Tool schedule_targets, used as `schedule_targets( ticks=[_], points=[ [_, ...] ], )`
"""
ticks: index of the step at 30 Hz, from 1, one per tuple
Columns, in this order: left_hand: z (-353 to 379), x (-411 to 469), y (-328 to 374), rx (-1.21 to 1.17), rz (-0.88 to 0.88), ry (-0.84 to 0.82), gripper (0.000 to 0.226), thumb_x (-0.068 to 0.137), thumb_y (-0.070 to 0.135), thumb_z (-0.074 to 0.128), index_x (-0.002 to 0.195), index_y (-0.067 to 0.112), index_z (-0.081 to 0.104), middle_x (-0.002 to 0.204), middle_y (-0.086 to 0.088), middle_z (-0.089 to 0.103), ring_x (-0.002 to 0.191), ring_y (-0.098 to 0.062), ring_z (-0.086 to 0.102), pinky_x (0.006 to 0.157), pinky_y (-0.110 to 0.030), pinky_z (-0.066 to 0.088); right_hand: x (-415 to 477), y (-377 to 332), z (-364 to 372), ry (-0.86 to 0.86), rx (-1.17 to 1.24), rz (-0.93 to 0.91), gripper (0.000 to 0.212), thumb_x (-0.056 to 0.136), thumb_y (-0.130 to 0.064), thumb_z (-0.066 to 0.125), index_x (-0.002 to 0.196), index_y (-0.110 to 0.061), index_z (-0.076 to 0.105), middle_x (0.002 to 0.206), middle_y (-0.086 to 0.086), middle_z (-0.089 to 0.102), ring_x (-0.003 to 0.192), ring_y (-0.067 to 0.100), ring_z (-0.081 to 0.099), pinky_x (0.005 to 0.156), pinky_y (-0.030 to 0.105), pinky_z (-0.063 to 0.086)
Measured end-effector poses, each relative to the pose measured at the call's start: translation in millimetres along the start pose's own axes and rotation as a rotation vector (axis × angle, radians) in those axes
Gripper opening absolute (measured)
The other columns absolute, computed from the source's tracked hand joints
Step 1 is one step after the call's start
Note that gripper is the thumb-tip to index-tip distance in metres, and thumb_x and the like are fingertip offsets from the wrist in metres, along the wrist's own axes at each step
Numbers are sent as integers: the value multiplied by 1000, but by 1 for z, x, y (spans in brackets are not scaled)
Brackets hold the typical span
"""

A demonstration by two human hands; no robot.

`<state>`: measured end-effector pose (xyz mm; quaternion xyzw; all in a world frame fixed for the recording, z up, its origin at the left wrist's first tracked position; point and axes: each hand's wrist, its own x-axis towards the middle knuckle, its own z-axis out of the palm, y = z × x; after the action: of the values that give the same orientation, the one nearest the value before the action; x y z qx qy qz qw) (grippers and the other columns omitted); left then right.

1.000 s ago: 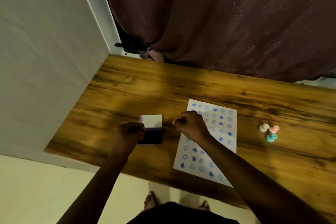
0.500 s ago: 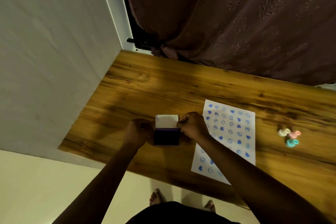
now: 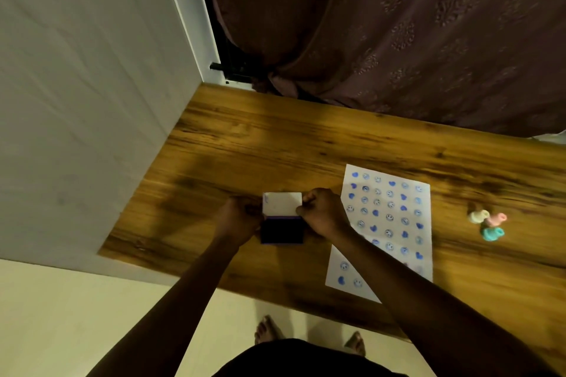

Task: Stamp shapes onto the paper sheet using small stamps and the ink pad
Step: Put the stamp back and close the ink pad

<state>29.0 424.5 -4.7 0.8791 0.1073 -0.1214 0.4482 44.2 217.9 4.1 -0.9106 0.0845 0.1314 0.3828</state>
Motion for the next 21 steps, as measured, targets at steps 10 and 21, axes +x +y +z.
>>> schedule_targets(
  ticks=[10, 21],
  points=[
    [5, -8, 0, 109, 113, 74, 24, 80, 3, 70, 91, 20, 82, 77, 4, 77, 59, -5, 67, 46, -13, 41, -20, 8, -8, -9, -40, -98, 13, 91, -18, 73, 103, -14, 76, 107, 4, 78, 96, 17, 72, 62, 4, 37],
    [-3, -27, -10, 132, 208, 39, 24, 77, 7, 71, 96, 14, 84, 85, 9, 72, 78, -11, 69, 67, -21, 49, -52, 18, -11, -52, -6, -116, 21, 92, -13, 71, 109, -18, 80, 114, 1, 78, 105, 15, 72, 79, 7, 45]
  ],
)
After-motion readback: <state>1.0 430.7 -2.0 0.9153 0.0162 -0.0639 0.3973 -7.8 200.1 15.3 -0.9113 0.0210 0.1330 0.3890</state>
